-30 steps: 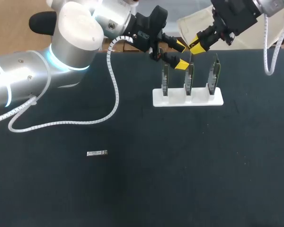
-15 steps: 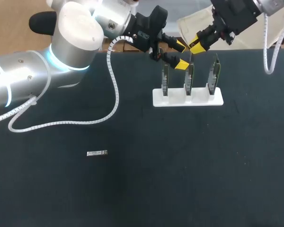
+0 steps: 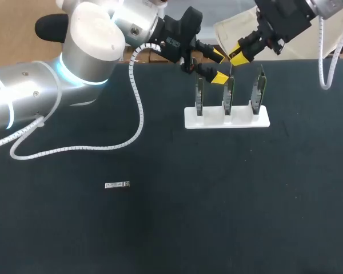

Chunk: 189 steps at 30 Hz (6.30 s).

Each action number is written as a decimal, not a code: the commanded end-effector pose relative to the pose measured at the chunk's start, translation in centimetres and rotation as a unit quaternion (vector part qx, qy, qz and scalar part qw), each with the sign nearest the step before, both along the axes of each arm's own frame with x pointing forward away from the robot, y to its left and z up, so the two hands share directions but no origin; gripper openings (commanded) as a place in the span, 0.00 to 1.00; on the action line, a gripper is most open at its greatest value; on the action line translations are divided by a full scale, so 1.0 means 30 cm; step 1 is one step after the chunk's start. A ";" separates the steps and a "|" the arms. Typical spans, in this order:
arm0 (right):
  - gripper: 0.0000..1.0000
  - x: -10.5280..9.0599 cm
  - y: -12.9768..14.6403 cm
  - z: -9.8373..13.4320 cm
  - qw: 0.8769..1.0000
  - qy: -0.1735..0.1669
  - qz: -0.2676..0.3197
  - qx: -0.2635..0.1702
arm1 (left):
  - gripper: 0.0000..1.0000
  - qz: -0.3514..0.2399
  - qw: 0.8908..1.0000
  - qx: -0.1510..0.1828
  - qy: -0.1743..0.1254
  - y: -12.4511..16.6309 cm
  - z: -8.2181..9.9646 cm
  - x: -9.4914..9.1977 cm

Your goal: Pick up the optical module with the left hand, and insert it into the network port with the right hand.

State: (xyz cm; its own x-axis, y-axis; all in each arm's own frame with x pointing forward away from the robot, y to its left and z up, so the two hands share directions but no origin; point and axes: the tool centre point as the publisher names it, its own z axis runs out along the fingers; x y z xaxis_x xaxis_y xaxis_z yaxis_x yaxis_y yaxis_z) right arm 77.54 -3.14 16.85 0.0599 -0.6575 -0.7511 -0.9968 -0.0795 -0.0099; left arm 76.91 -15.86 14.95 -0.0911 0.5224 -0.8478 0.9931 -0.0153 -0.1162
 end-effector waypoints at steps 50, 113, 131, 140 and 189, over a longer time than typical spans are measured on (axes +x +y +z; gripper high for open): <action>1.00 0.004 0.004 -0.049 1.000 0.014 -0.002 -0.014 | 1.00 -0.002 1.000 0.002 0.002 -0.003 0.001 0.008; 0.00 0.052 -0.020 0.061 0.996 0.005 -0.050 0.079 | 1.00 -0.002 1.000 0.002 0.002 -0.003 0.001 0.008; 0.00 0.046 0.010 0.031 0.996 0.015 -0.039 0.074 | 1.00 -0.002 1.000 0.002 0.002 -0.003 0.001 0.008; 0.00 0.038 0.019 0.013 0.996 0.024 -0.041 0.073 | 1.00 -0.002 1.000 0.002 0.002 -0.003 0.001 0.008; 0.00 0.022 0.023 -0.086 0.997 0.050 -0.032 0.040 | 1.00 -0.002 1.000 0.002 0.002 -0.003 0.001 0.008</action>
